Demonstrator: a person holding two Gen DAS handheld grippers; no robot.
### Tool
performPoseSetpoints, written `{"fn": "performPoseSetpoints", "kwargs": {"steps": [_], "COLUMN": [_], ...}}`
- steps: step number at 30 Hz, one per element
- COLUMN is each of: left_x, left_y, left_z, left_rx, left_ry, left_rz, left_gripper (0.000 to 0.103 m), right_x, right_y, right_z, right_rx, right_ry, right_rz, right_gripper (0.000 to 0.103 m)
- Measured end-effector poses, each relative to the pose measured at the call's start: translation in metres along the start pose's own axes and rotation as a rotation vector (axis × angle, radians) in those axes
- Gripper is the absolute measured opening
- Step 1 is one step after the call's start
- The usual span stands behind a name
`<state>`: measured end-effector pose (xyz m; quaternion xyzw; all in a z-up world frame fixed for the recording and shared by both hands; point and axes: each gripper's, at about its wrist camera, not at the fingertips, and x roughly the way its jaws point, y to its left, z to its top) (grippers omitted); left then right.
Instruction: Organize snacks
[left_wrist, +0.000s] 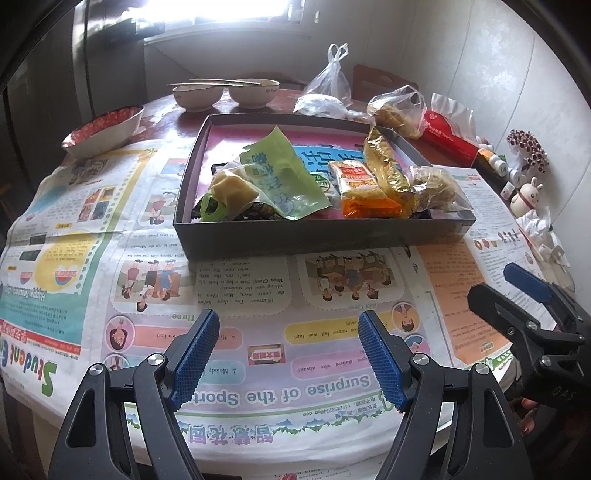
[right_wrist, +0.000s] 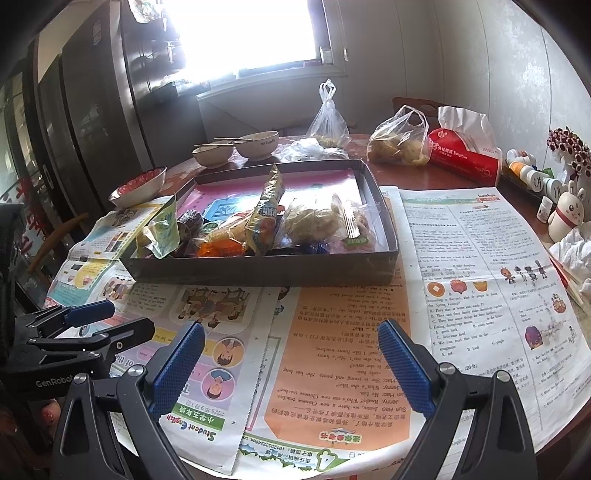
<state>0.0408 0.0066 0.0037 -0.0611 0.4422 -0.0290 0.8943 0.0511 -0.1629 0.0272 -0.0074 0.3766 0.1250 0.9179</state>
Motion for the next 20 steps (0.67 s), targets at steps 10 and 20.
{"fn": "performPoseSetpoints", "kwargs": {"steps": [10,20], "left_x": [0.001,-0.004], "left_y": [0.0,0.02], "left_z": [0.001,0.013], "left_rx": [-0.014,-0.066], "left_ry": [0.012,-0.023], "left_rz": [-0.021,-0.014], "left_gripper": [0.079,0.079], "right_x": [-0.001,0.01], "right_y": [-0.01,-0.029], "right_z": [0.006,0.018], "right_rx": [0.011,0.058], "right_ry": [-0.011,0.036], "right_rz": [-0.011,0.0], "right_gripper": [0.095,0.101]}}
